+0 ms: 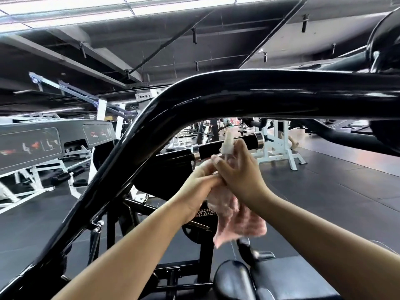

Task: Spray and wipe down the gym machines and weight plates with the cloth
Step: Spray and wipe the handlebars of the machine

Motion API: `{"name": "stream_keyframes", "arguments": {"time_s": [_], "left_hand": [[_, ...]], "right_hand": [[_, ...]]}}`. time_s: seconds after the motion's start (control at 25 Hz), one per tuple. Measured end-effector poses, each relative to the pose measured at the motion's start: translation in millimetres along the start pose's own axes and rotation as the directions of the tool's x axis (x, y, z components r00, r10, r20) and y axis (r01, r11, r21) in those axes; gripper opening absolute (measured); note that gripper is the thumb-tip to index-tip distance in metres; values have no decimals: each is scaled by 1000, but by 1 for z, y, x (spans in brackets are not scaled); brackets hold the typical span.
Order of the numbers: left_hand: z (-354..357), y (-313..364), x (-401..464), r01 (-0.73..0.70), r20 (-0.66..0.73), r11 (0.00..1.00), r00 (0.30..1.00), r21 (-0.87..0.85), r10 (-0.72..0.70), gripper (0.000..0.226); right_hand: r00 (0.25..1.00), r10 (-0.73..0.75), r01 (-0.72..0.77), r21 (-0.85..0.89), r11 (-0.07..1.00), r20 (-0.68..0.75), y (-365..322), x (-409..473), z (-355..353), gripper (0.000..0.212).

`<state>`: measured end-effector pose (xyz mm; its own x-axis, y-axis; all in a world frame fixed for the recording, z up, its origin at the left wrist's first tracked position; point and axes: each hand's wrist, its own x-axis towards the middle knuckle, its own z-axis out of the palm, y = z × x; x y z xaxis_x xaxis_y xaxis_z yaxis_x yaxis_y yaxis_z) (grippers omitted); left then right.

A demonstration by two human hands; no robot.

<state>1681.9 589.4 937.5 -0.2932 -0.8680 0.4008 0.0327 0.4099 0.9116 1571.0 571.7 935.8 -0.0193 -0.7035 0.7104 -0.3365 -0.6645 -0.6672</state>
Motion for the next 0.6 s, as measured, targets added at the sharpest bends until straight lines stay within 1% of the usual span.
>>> {"name": "stream_keyframes", "arguments": {"time_s": [0.08,0.16,0.2,0.32,0.36,0.4,0.48,0.52,0.56,0.6], "left_hand": [[-6,6,2,-26,-77,997,996,79,32,13],[-10,9,3,-45,-119,974,990,220,73,19],[-10,10,5,-57,-131,964,987,261,93,22],[-9,14,11,-86,-158,968,979,234,125,27],[-12,14,15,-83,-167,967,978,241,126,24],[-13,19,17,-62,-194,967,975,248,112,20],[-21,24,25,-34,-287,963,951,268,113,28],[-26,27,29,-39,-344,950,927,309,150,28],[-31,32,31,-32,-391,919,899,392,198,29],[-37,36,33,10,-418,857,875,516,242,32]], "right_hand": [[996,-83,83,-16,996,-8,0,6,1,27],[989,-146,146,-9,989,-15,1,12,5,23],[987,-160,160,3,987,-16,1,16,8,21],[976,-218,218,-20,976,-14,0,23,17,24],[965,-262,260,-47,964,-18,-2,26,19,29],[948,-318,316,-63,947,-27,-5,28,20,35],[917,-396,392,-81,917,-49,-11,37,23,39],[916,-400,395,-99,913,-39,-15,42,23,35],[927,-374,369,-134,920,-19,-19,49,23,27],[942,-337,332,-178,926,5,-20,57,22,22]]}}
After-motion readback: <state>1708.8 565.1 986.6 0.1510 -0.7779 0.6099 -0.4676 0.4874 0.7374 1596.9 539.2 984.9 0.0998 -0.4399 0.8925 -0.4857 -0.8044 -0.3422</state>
